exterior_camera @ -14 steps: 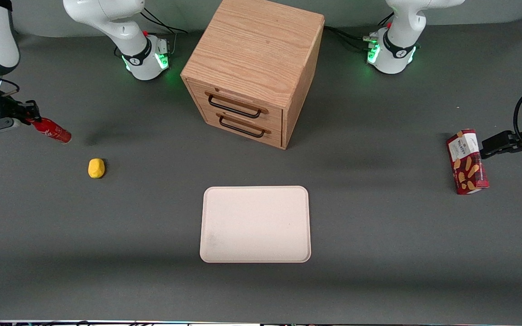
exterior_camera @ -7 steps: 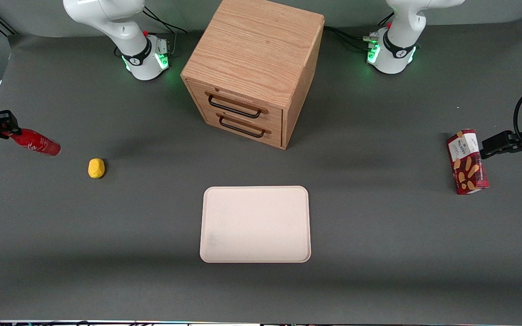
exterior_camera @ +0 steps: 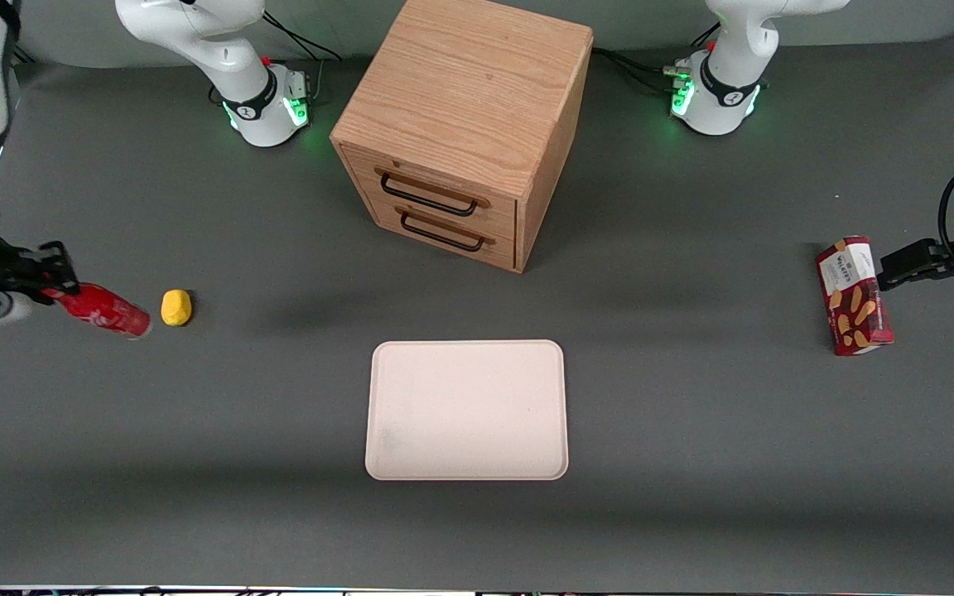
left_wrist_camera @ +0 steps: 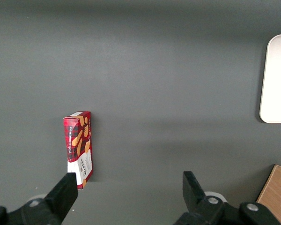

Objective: Place coke bottle on tray
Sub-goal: 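Lift the bottle and carry it toward the white tray, then stand the bottle upright and lower it onto the tray's edge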

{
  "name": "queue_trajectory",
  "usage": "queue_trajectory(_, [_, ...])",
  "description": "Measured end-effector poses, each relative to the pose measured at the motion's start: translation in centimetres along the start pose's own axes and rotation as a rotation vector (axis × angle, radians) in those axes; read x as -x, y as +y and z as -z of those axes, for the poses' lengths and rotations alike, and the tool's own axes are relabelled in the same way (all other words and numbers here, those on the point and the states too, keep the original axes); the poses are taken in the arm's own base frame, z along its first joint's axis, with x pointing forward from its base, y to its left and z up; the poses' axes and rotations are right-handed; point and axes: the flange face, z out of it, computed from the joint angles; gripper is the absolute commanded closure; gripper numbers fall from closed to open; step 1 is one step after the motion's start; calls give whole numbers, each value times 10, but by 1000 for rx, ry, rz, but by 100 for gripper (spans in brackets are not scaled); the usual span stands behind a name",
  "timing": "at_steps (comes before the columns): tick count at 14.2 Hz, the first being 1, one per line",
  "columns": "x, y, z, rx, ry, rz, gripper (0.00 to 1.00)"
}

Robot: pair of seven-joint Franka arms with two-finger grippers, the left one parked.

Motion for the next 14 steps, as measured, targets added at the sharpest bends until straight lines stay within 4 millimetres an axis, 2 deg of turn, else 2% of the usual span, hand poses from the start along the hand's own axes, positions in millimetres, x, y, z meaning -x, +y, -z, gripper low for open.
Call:
queue_trajectory(2, [-34, -39, -2, -12, 26, -22, 100])
queue_trajectory(4, [-66, -82, -12, -39, 59, -73, 100])
queue_trajectory(7, [-111, -139, -44, -98, 119, -129, 100])
queue_trajectory(9, [-136, -157, -73, -128, 156, -131, 100])
queue_trajectory(11, [-157, -164, -105, -151, 173, -132, 100])
queue_trajectory(14, [-177, -180, -147, -164, 172, -111, 100])
